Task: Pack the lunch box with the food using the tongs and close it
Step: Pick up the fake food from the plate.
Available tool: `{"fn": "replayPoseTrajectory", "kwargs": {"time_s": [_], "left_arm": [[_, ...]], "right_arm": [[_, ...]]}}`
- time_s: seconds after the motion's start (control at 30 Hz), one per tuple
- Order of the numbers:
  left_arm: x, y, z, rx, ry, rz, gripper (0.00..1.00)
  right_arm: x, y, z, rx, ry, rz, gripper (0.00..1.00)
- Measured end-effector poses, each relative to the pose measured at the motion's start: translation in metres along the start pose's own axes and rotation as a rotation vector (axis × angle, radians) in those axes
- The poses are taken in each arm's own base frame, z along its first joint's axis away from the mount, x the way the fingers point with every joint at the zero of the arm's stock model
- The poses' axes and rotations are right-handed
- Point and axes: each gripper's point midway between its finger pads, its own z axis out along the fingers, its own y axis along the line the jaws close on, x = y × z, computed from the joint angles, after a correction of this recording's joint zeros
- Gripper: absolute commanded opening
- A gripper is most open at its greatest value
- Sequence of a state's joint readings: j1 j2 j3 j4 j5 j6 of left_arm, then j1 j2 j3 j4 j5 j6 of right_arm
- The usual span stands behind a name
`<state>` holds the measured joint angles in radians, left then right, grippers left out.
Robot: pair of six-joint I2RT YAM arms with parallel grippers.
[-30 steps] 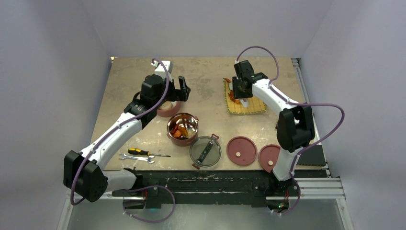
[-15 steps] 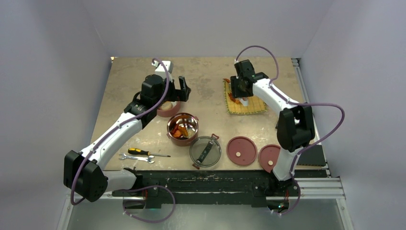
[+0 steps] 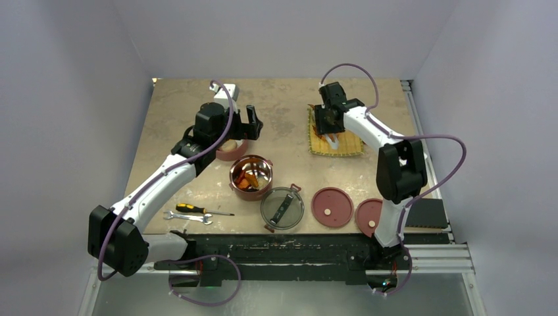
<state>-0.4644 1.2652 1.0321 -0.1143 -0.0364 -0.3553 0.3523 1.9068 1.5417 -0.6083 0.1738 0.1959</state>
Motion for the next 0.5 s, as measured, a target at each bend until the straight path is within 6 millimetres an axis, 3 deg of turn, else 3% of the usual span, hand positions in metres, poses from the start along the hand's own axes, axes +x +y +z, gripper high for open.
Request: {"fn": "replayPoseTrajectory", "kwargs": {"time_s": [0.13,0.5], "left_arm": [[0.0005,-0.0005,0.0002,0.003,0.002,0.000,0.99],[0.0016,-0.0003,0.0010,0.003,0.006,0.000,0.99]], "right_arm": [[-0.0019,0.0008,0.0028,-0.001,-0.001,-0.004,0.51],[-0.0092,0.0043,0.0032,-0.017,-0.022,-0.003,0.15]]}}
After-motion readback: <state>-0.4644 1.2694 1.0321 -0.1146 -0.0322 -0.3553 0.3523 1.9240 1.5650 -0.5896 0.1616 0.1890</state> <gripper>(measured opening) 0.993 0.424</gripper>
